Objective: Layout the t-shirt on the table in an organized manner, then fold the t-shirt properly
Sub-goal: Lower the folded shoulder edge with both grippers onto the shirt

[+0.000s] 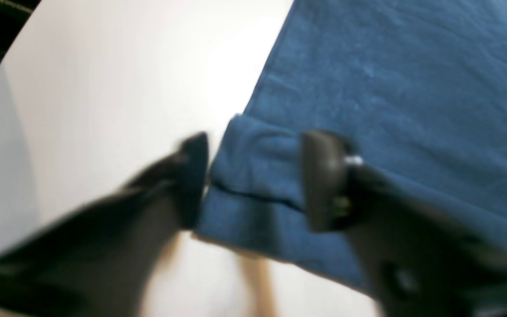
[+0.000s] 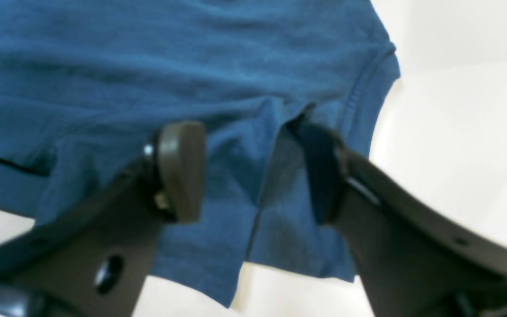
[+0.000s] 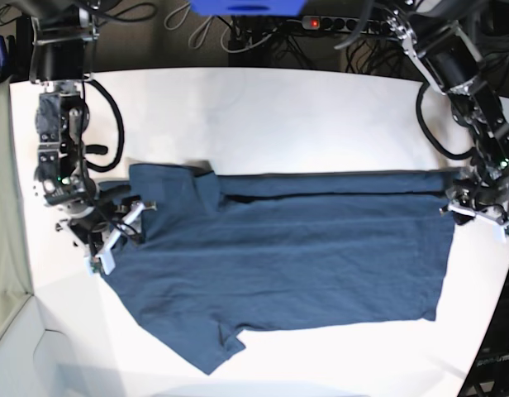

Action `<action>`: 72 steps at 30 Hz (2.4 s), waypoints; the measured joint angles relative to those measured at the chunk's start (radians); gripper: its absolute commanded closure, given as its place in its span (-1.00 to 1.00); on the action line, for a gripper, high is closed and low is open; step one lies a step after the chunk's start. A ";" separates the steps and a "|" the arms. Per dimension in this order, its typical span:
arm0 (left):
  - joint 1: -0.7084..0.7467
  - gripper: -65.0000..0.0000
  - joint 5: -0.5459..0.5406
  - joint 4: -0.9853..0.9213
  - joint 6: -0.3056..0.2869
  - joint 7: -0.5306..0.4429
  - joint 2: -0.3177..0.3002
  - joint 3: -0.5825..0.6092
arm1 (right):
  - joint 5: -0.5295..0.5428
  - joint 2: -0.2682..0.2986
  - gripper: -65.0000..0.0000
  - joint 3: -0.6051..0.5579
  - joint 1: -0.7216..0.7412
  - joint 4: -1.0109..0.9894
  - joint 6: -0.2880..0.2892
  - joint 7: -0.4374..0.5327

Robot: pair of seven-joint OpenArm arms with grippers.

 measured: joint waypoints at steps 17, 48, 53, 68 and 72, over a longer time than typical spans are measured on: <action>0.138 -0.79 -0.084 0.030 0.000 -0.056 -0.006 -0.007 | 0.001 0.023 -0.18 0.092 -0.186 0.126 0.002 0.006; 0.158 -0.46 -0.088 -0.146 0.000 -0.207 -0.032 0.000 | 0.000 0.022 -0.18 0.090 -0.195 0.127 0.002 0.010; 0.158 0.24 -0.087 -0.150 0.000 -0.207 -0.032 0.000 | 0.001 0.022 -0.18 0.090 -0.195 0.127 0.002 0.010; 0.124 0.66 -0.095 -0.209 0.000 -0.233 -0.039 0.000 | 0.000 0.025 -0.19 0.172 -0.210 0.128 0.001 0.011; 0.116 1.00 -0.110 -0.229 -0.008 -0.241 -0.044 0.000 | 0.001 0.024 -0.19 0.172 -0.220 0.128 0.002 0.002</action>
